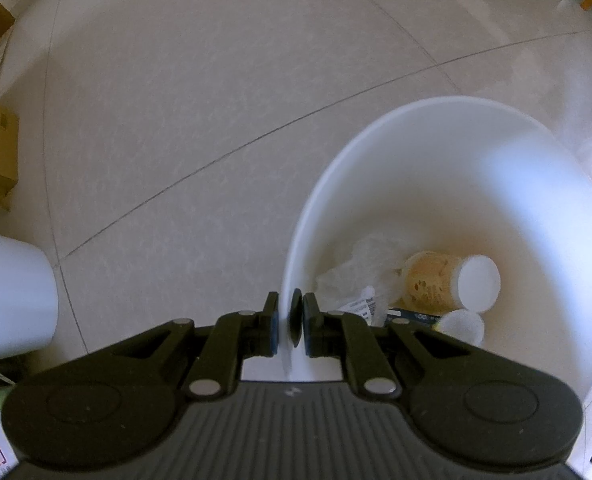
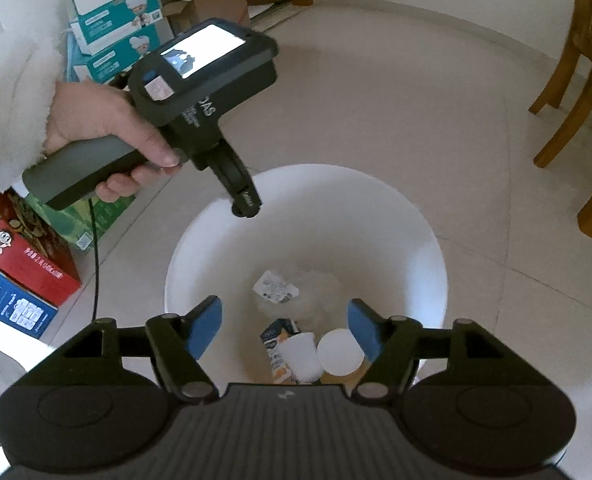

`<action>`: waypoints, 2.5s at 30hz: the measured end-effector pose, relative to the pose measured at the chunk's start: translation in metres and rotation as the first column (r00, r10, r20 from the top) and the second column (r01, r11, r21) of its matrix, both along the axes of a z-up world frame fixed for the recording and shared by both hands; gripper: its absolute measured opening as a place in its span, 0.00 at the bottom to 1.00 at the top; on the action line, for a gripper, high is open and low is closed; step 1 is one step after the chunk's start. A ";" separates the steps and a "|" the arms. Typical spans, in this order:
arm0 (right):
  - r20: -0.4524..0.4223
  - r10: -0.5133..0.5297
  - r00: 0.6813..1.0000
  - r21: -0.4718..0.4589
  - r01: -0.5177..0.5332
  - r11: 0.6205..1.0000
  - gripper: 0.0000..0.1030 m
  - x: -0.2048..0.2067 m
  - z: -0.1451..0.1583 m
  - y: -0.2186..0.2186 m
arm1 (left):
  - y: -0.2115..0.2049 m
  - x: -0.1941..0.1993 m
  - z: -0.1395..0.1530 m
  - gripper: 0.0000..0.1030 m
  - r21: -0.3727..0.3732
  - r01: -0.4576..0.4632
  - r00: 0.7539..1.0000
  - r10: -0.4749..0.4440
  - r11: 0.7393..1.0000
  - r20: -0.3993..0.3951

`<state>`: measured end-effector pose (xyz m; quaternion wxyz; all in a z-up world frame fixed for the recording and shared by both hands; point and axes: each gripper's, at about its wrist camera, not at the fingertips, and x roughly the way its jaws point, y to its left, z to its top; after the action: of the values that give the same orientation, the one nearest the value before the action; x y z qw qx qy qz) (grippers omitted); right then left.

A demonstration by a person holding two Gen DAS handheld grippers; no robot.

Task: Collect trash
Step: 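Carry the cup over the bin and open the right tool, then reach the right tool to the orange peel half and grasp it, then carry the orange peel over the bin and open the right tool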

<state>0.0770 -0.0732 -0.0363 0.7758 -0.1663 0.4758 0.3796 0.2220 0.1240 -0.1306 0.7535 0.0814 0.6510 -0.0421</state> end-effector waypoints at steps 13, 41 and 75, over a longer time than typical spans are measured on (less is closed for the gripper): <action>0.094 -0.117 0.989 0.013 0.116 0.993 0.73 0.009 -0.002 -0.056 | 0.004 -0.003 -0.001 0.09 -0.012 -0.007 1.000 0.007 1.000 0.007; -0.017 -0.534 0.845 -0.134 0.527 0.839 0.84 0.008 -0.218 -0.198 | 0.008 -0.002 0.001 0.09 -0.024 -0.011 1.000 0.012 1.000 0.013; -0.198 -0.777 0.598 -0.243 0.738 0.630 0.73 0.048 -0.306 -0.218 | 0.013 -0.001 0.003 0.09 -0.042 -0.015 1.000 0.016 0.999 0.008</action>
<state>0.1250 -0.2916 -0.3418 0.7731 0.0558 0.6318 0.0004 0.2212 0.1374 -0.1273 0.7580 0.0609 0.6476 -0.0494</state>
